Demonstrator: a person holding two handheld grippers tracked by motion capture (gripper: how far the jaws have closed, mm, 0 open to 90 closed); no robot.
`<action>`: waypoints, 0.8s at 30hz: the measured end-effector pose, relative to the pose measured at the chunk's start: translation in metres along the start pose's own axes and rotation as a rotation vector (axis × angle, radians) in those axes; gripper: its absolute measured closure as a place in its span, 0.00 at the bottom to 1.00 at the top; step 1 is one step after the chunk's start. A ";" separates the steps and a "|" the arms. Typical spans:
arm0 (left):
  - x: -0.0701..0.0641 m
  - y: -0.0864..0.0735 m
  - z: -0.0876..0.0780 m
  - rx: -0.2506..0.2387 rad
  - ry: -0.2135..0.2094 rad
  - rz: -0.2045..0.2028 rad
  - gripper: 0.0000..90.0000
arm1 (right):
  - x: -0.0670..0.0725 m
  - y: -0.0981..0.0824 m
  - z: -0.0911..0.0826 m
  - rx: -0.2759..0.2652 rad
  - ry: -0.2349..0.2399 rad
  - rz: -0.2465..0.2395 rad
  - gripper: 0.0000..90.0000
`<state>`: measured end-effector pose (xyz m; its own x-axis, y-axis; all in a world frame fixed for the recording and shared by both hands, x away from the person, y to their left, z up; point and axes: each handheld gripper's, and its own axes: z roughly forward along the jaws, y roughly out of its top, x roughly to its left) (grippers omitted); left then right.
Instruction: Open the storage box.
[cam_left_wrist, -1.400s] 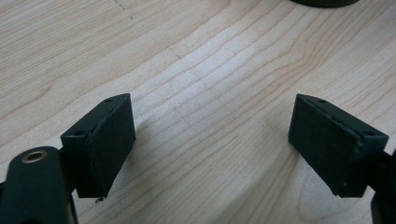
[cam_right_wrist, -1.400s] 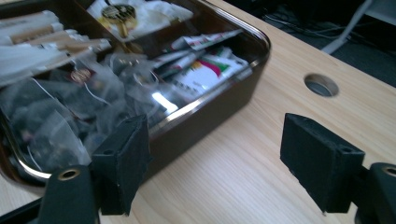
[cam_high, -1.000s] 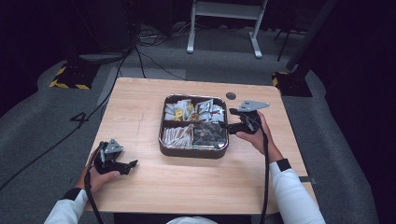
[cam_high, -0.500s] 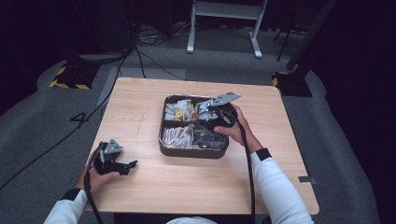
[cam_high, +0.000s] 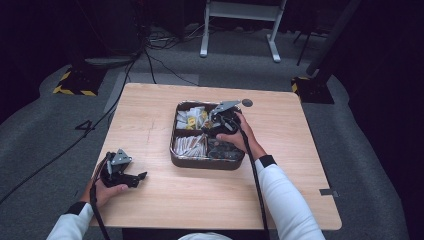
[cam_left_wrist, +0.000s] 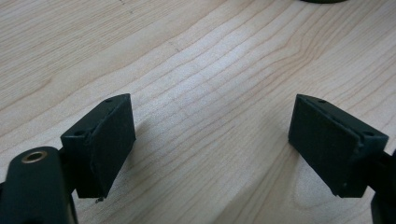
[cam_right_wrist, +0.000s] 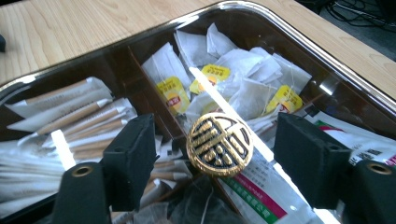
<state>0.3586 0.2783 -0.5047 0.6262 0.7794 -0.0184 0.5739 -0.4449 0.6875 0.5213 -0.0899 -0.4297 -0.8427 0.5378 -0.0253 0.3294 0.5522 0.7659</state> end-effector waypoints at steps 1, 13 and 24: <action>0.000 0.000 0.000 0.000 0.000 0.000 0.17 | 0.000 0.000 0.001 0.002 -0.002 0.003 0.36; 0.000 0.000 0.000 -0.003 -0.004 0.000 0.17 | -0.001 0.000 0.013 0.043 0.007 0.013 0.52; 0.001 0.000 0.000 -0.004 -0.004 0.000 0.17 | 0.000 0.002 0.015 0.042 -0.026 0.018 0.65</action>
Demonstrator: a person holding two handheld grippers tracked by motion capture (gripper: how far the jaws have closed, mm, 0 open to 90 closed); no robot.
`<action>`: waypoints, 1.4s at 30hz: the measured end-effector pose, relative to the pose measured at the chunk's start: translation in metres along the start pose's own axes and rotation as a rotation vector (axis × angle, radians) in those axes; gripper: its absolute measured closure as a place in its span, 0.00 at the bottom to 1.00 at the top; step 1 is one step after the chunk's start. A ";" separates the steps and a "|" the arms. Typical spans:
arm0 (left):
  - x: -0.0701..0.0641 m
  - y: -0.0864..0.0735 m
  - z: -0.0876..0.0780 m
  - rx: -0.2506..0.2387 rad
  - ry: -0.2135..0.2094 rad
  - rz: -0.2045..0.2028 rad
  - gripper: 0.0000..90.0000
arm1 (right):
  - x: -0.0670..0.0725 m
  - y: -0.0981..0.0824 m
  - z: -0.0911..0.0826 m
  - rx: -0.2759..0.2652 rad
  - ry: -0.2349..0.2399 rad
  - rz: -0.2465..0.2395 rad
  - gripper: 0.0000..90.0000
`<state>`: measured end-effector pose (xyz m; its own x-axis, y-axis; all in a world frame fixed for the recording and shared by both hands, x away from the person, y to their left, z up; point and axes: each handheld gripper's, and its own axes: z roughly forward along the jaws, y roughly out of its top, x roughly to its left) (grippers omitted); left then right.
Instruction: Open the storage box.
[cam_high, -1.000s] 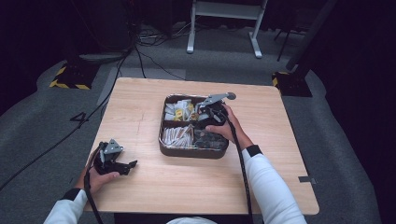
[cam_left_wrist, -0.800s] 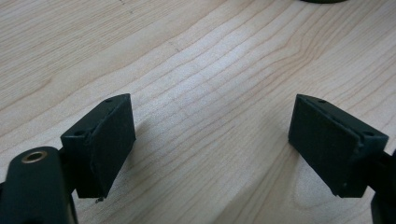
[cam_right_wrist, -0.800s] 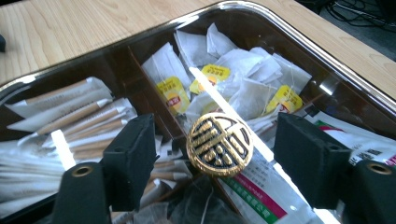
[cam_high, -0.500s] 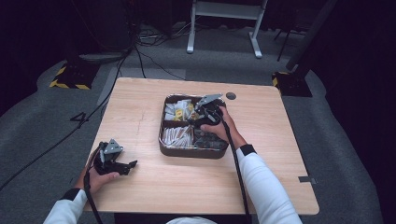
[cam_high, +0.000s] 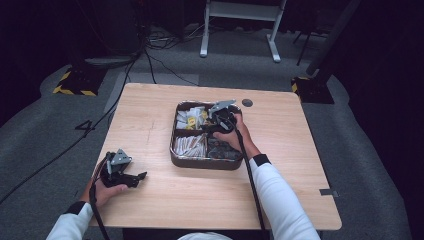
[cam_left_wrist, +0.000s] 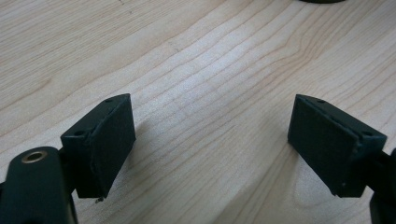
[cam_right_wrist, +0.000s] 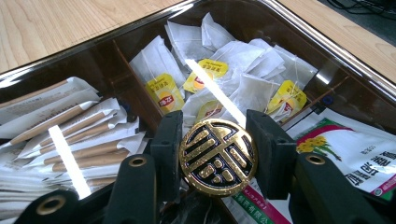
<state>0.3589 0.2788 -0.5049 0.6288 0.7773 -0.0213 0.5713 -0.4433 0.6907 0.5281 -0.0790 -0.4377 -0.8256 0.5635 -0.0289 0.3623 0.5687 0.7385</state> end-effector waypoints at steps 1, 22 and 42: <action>0.000 0.000 0.000 0.000 0.000 0.000 0.17 | 0.000 0.000 0.000 -0.001 0.000 -0.002 0.65; 0.000 0.000 0.000 0.001 0.000 0.000 0.17 | 0.002 0.001 -0.001 0.003 -0.014 -0.018 0.65; 0.000 0.000 0.000 0.000 -0.002 0.001 0.17 | 0.000 0.010 -0.024 -0.028 -0.020 -0.017 0.65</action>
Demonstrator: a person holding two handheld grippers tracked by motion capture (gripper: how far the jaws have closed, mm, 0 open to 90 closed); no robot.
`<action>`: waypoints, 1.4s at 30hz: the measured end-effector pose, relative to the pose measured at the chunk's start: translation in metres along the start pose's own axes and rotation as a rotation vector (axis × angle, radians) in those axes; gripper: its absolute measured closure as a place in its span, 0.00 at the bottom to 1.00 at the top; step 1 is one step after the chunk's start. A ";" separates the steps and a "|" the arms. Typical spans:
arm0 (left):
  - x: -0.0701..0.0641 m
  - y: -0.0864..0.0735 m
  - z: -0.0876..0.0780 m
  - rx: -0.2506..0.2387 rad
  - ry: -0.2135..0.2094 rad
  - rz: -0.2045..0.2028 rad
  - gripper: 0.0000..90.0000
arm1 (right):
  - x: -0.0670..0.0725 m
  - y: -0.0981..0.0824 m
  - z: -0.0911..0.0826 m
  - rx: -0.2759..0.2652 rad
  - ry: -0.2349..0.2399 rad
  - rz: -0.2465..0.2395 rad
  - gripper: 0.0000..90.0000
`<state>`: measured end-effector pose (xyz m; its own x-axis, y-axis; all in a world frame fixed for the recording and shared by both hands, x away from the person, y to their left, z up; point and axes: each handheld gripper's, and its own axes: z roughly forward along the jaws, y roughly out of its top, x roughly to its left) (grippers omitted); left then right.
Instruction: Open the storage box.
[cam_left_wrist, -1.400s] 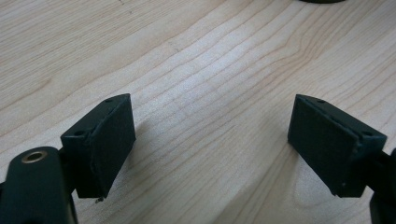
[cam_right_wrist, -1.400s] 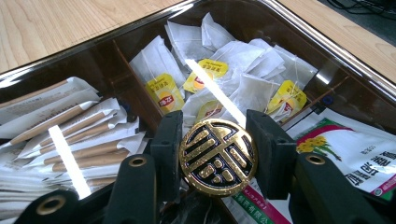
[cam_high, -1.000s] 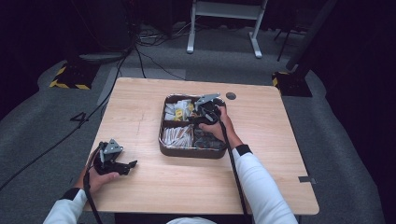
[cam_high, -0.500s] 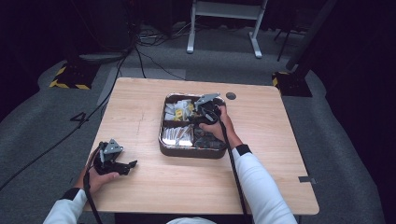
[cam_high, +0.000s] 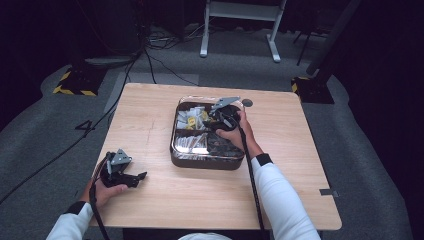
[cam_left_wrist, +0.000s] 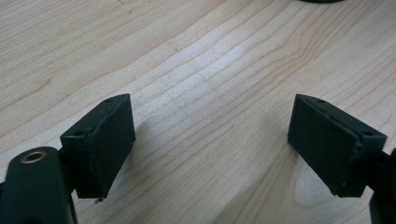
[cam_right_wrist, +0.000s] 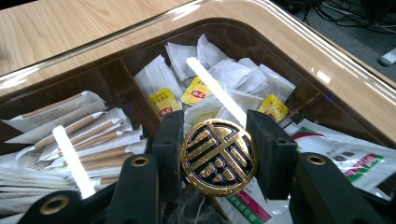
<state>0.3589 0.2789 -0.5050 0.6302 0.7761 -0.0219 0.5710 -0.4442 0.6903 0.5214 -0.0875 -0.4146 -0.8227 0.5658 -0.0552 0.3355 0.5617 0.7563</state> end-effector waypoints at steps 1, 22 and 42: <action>0.000 0.000 0.000 0.000 0.000 0.000 0.17 | -0.001 0.000 -0.001 0.000 -0.004 -0.002 0.65; 0.000 0.000 0.000 0.001 0.001 0.000 0.17 | -0.021 -0.011 -0.048 -0.022 -0.043 0.008 0.65; 0.000 0.000 0.000 0.001 0.001 0.000 0.17 | -0.037 -0.034 -0.083 -0.021 -0.078 0.021 0.65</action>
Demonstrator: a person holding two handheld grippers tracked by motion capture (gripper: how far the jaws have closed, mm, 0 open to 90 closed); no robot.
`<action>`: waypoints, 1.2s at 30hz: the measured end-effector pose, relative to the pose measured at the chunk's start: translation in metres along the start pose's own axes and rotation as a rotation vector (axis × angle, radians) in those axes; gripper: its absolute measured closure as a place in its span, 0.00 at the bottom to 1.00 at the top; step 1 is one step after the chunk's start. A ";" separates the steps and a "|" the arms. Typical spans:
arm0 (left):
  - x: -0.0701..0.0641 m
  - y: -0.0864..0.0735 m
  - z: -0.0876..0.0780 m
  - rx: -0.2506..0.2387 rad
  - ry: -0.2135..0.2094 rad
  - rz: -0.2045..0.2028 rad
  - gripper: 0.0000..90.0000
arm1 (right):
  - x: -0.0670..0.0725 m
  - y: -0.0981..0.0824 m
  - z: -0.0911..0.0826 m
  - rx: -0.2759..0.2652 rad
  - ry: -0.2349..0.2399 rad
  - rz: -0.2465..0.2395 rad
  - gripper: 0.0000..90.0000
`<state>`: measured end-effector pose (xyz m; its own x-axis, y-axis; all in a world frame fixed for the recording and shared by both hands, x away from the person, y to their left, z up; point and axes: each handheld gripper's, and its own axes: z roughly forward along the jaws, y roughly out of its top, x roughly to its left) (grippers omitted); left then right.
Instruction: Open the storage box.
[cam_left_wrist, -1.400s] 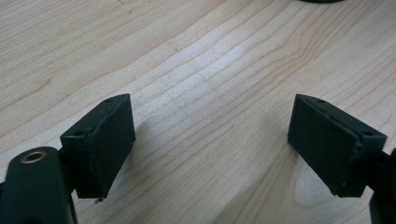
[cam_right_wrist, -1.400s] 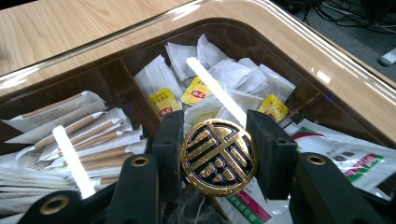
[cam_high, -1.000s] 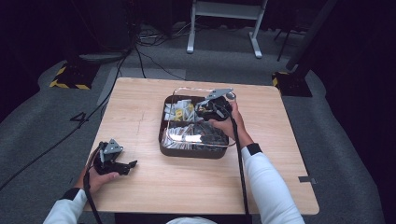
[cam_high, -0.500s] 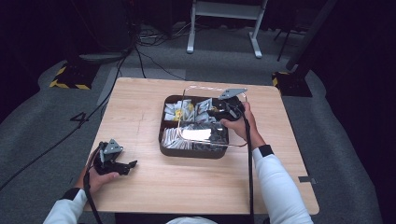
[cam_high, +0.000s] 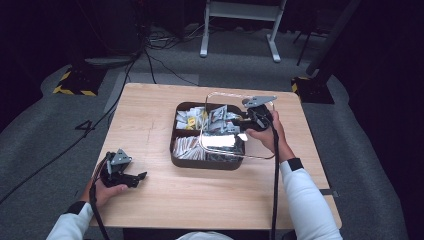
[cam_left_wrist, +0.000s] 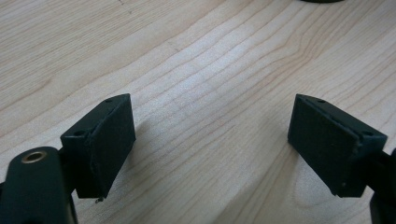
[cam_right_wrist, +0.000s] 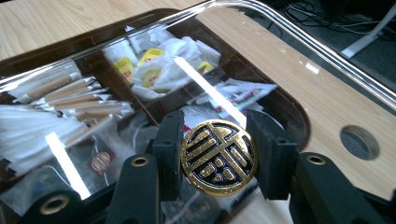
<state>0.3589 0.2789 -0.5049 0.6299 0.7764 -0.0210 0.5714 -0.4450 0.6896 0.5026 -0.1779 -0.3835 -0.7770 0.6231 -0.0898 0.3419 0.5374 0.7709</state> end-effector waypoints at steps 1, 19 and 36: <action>0.000 0.000 0.000 0.000 0.000 0.000 0.17 | -0.001 -0.001 -0.002 0.001 -0.004 0.000 0.65; 0.000 0.000 0.000 0.000 0.000 0.000 0.17 | -0.025 -0.035 -0.031 0.007 -0.049 0.049 0.65; 0.000 0.000 0.000 -0.001 0.000 0.002 0.17 | -0.050 -0.074 -0.060 0.022 -0.094 0.102 0.65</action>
<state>0.3592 0.2789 -0.5050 0.6315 0.7751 -0.0195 0.5695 -0.4465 0.6901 0.4846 -0.2830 -0.3989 -0.6847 0.7253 -0.0713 0.4288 0.4800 0.7654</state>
